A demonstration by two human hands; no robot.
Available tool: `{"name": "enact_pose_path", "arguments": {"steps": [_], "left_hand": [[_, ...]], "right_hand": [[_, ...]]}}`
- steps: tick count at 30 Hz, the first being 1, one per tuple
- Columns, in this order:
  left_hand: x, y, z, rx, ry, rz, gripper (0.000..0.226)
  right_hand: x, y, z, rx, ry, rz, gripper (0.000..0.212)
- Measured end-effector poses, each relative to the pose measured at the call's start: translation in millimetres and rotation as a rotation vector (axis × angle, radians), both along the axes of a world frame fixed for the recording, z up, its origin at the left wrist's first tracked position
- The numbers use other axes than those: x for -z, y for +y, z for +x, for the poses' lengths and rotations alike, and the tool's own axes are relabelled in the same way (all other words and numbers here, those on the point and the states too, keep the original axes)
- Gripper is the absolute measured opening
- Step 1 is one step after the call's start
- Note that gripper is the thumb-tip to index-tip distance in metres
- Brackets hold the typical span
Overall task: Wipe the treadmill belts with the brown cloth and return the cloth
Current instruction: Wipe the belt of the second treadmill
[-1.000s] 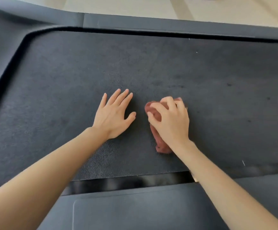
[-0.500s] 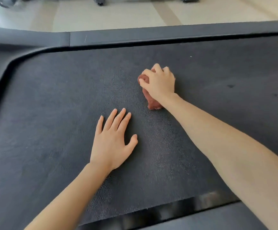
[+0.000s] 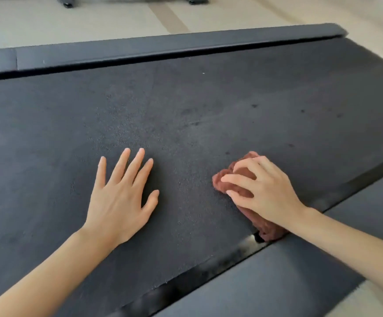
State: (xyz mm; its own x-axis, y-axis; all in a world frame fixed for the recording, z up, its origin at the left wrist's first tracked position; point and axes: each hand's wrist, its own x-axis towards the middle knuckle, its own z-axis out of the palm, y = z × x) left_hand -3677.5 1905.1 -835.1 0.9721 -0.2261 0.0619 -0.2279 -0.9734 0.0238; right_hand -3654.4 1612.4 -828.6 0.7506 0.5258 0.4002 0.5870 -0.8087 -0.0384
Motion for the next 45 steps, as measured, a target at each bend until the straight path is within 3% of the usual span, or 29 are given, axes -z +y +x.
{"name": "enact_pose_path", "arguments": {"steps": [2, 5, 7, 9, 13, 16, 19, 23, 25, 27, 30, 34, 41, 45], "left_hand": [[-1, -17, 2, 0.084, 0.012, -0.010, 0.068], [7, -40, 5, 0.107, 0.054, -0.018, 0.076], [15, -44, 7, 0.092, 0.047, -0.041, 0.079], [17, -44, 6, 0.099, 0.041, -0.079, 0.079], [16, -43, 5, 0.122, 0.047, -0.106, 0.080], [16, -42, 4, 0.122, 0.035, -0.084, 0.081], [17, -41, 4, 0.109, 0.028, -0.089, 0.081], [15, -42, 4, 0.114, 0.036, -0.093, 0.080], [16, -41, 2, 0.102, 0.032, -0.109, 0.079], [17, -42, 2, 0.092, 0.024, -0.130, 0.078], [17, -41, 5, 0.074, 0.017, -0.157, 0.080], [12, -39, 10, 0.025, 0.006, -0.075, 0.079], [17, -45, 39, -0.050, 0.056, -0.115, 0.081], [17, -45, 37, -0.055, 0.052, -0.121, 0.073]], "right_hand": [[-5, -32, 23, 0.216, 0.023, -0.037, 0.022], [-4, -64, 40, 0.657, 0.125, 0.083, 0.022], [-3, -51, 42, 0.787, 0.154, 0.102, 0.025], [-4, -16, 32, 0.700, 0.157, 0.084, 0.026], [3, 56, -22, 0.322, 0.068, 0.061, 0.022], [3, 56, -41, 0.179, 0.055, 0.062, 0.020], [2, 21, -23, 0.284, 0.036, 0.072, 0.019], [-4, -54, 13, 0.695, 0.113, 0.076, 0.024], [-6, -75, 26, 0.781, 0.170, 0.103, 0.025], [-8, -61, 36, 0.683, 0.163, 0.093, 0.024], [-3, 1, 39, 0.355, 0.129, 0.072, 0.024], [0, 55, 40, 0.014, 0.094, 0.059, 0.021], [5, 9, 137, 0.107, 0.084, 0.156, 0.021], [-1, 32, 221, 0.152, 0.199, 0.155, 0.023]]}}
